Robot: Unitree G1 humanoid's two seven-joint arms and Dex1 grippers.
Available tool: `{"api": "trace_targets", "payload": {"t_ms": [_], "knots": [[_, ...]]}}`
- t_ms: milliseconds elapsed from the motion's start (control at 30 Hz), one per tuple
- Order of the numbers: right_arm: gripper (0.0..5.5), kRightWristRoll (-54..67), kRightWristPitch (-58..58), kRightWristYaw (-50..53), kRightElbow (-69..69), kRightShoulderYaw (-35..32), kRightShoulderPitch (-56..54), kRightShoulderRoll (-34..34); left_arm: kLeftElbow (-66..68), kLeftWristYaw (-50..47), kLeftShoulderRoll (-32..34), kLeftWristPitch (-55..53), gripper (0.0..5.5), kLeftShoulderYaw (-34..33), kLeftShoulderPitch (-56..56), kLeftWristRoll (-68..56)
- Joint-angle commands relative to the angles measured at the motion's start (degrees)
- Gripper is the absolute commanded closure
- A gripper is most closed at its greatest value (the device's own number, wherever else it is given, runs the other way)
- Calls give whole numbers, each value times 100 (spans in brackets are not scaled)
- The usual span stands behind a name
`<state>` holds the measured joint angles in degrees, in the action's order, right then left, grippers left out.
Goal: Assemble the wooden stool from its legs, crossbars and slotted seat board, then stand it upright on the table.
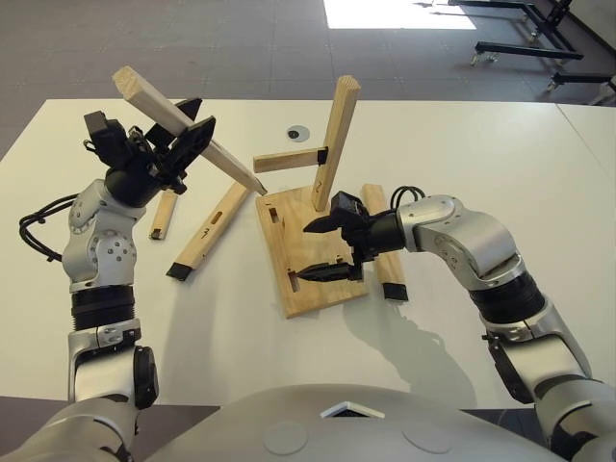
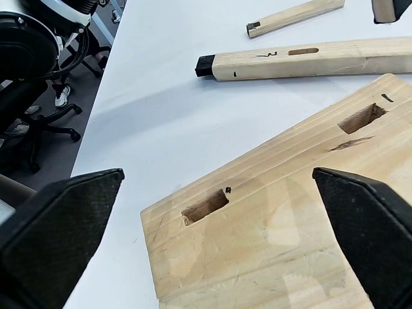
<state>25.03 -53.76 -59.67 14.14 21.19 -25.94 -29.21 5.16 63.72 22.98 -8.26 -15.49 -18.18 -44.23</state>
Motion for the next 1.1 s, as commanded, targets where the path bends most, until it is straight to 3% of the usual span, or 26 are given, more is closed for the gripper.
{"api": "trace_targets", "payload": {"t_ms": [33,467,633,1100], "knots": [[10,22,-30,14,-81,-3,-212,-73,273,201,71,-66,348,-34,49,17],[10,25,20,-57,-254,138,-376,-27,1436,486,46,-1145,348,-870,-540,-1104],[10,31,2,-8,-210,155,-336,-1,1529,514,11,-1327,348,-907,-672,-1115],[10,48,-14,66,-157,181,-301,51,2655,895,-196,98,348,-499,-735,218]]}}
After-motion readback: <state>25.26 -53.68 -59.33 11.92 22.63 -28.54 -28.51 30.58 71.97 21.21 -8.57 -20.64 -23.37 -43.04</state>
